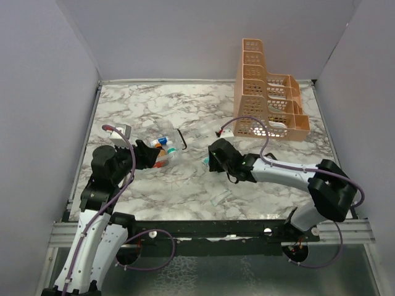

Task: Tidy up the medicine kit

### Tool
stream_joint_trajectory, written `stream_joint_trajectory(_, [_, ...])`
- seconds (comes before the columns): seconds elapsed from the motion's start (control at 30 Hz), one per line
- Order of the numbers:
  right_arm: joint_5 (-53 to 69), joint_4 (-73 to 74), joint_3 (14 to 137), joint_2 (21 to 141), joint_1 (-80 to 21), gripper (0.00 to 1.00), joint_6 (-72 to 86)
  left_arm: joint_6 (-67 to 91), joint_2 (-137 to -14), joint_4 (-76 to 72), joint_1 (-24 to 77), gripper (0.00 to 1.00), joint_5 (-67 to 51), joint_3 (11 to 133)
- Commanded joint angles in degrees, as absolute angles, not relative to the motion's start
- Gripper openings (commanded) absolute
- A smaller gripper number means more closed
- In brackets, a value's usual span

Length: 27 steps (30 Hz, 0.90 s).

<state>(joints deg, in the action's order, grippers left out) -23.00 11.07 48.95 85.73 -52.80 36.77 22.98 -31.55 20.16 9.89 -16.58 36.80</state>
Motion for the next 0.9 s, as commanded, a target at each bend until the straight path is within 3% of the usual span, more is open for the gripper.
stream_joint_trajectory(0.0, [-21.5,13.6,52.9,90.0,-52.6,0.5,34.2,22.8,-29.7,19.0,10.1,0.62,-17.0,36.4])
stream_joint_trajectory(0.27, [-19.9,19.0,56.7,97.5,-52.3,0.52,38.5,22.7,-29.8,18.9,10.2,0.63,-16.9,36.2])
stream_joint_trajectory(0.67, [7.4,13.5,52.5,96.0,-53.5,0.51,50.1,23.0,-30.6,18.5,10.5,0.63,-16.5,35.8])
stream_joint_trajectory(0.87, [2.6,11.4,52.3,93.3,-54.2,0.49,52.6,23.3,-31.0,18.6,10.5,0.63,-16.3,35.8])
